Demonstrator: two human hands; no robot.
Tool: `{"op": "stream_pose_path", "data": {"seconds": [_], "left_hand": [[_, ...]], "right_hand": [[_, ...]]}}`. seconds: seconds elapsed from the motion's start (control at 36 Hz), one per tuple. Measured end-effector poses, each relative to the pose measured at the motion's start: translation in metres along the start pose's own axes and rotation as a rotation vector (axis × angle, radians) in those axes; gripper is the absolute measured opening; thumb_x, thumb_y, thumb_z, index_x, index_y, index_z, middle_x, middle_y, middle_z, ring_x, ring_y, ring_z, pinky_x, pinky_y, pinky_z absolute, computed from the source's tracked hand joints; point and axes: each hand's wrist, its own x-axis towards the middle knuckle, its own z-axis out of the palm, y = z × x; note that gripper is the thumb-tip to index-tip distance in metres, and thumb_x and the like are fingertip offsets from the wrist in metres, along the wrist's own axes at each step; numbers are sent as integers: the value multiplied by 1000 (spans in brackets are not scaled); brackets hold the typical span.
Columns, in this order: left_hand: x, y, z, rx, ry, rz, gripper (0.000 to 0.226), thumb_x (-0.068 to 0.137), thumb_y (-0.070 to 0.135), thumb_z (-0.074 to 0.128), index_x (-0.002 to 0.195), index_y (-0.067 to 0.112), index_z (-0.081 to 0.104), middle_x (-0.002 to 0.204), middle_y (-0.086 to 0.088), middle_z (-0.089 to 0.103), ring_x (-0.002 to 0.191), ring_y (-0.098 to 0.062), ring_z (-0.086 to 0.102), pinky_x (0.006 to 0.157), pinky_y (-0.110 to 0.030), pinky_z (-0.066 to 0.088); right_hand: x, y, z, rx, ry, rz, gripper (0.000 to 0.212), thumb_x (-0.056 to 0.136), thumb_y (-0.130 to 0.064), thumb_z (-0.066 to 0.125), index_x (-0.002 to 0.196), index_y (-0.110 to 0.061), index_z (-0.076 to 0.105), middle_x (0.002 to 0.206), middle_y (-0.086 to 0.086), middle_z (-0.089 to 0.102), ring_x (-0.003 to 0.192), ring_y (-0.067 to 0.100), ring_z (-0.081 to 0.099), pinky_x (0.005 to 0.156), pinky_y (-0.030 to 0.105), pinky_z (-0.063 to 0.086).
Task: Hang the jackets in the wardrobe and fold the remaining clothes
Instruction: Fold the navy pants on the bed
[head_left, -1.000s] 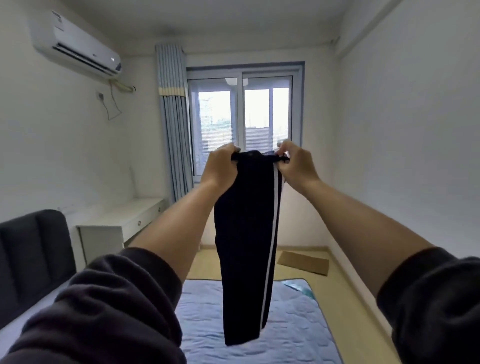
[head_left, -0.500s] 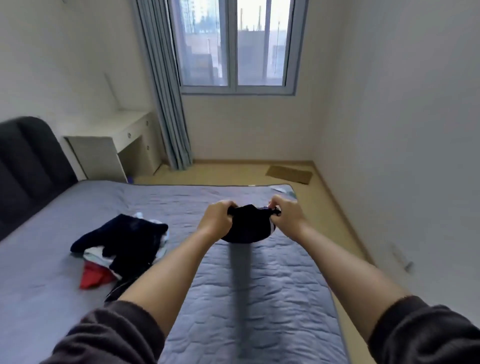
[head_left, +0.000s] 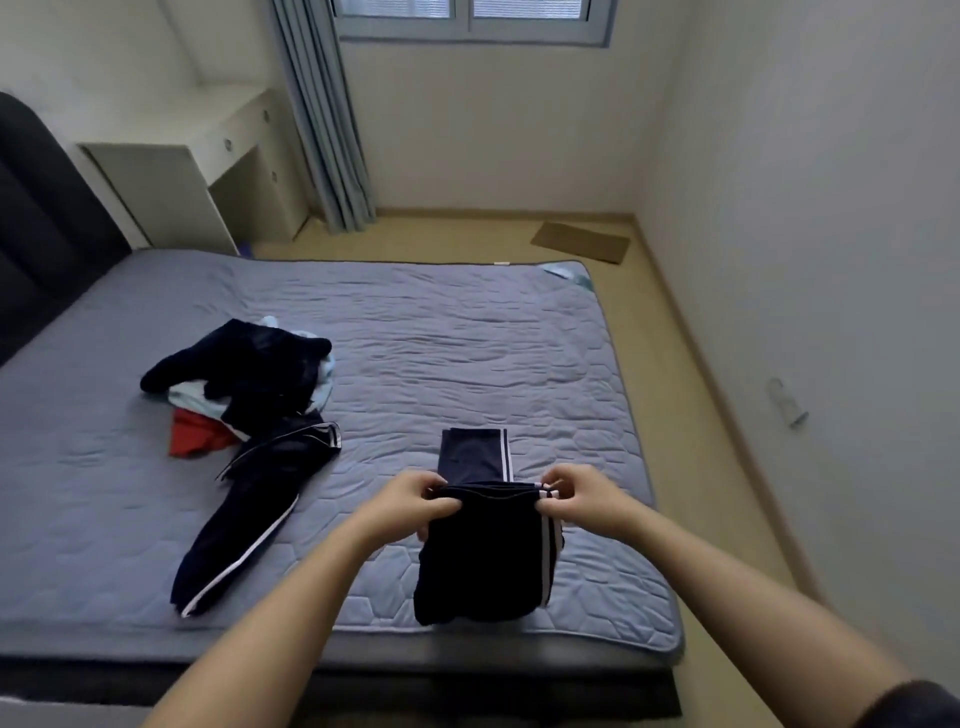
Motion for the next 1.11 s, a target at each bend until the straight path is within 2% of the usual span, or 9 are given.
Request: {"op": "stream_pose_path", "data": {"seconds": [0.19, 0.31, 0.56, 0.67, 0.75, 0.81, 0.97, 1.03, 1.11], "left_hand": [[44, -17, 8, -148, 66, -54, 21, 88, 2, 62, 74, 17, 61, 61, 12, 58, 56, 3, 50, 57, -15, 38], [106, -42, 12, -182, 160, -82, 5, 88, 5, 64, 90, 8, 64, 79, -1, 64, 74, -12, 56, 65, -19, 43], [295, -128, 11, -104, 293, -92, 16, 90, 16, 64, 101, 5, 66, 97, -9, 70, 92, -22, 64, 79, -30, 47], [379, -163, 6, -152, 327, -69, 38, 92, 23, 61, 127, 9, 53, 123, -12, 61, 116, -24, 57, 99, -39, 45], [409, -215, 25, -224, 307, -250, 72, 92, 33, 61, 149, 13, 22, 147, -14, 38, 133, -27, 40, 107, -34, 34], [403, -263, 56, -223, 277, -378, 76, 91, 32, 62, 149, 11, 18, 150, -15, 33, 134, -27, 39, 103, -32, 33], [333, -379, 148, -239, 184, -627, 60, 82, 18, 73, 130, -1, 42, 128, -18, 56, 115, -28, 56, 98, -35, 44], [321, -395, 161, -201, 168, -638, 52, 80, 18, 74, 121, -1, 50, 120, -18, 61, 111, -30, 58, 96, -41, 47], [314, -403, 171, -142, 194, -664, 43, 81, 22, 73, 114, 4, 51, 117, -16, 62, 110, -29, 58, 83, -30, 43]], "right_hand": [[38, 13, 0, 69, -24, 36, 12, 88, -4, 64, 80, -12, 60, 68, -3, 50, 64, 7, 43, 60, 18, 35], [93, 42, 12, 238, 105, 103, 8, 89, -2, 63, 88, -10, 64, 69, -4, 52, 62, 7, 43, 55, 12, 35], [275, 123, 43, 419, 405, 127, 6, 90, -8, 63, 93, -5, 67, 85, 6, 66, 82, 14, 58, 70, 15, 44], [357, 158, 45, 428, 453, 148, 39, 92, -18, 61, 129, -7, 55, 114, 4, 61, 110, 15, 56, 88, 19, 40], [392, 202, 63, 457, 350, 299, 71, 94, -28, 59, 151, -11, 21, 148, 11, 37, 135, 19, 38, 102, 26, 33], [387, 243, 92, 352, 285, 449, 77, 93, -33, 60, 152, -11, 16, 153, 14, 29, 139, 24, 32, 109, 31, 28], [324, 340, 181, 297, 144, 726, 66, 92, -25, 62, 143, 1, 30, 141, 12, 45, 131, 24, 43, 104, 27, 32], [310, 357, 196, 265, 100, 727, 41, 91, -22, 62, 125, -3, 48, 126, 5, 57, 116, 20, 54, 94, 22, 39], [301, 369, 209, 209, 102, 729, 22, 90, -21, 63, 103, -9, 50, 99, 1, 59, 95, 15, 52, 72, 14, 39]]}}
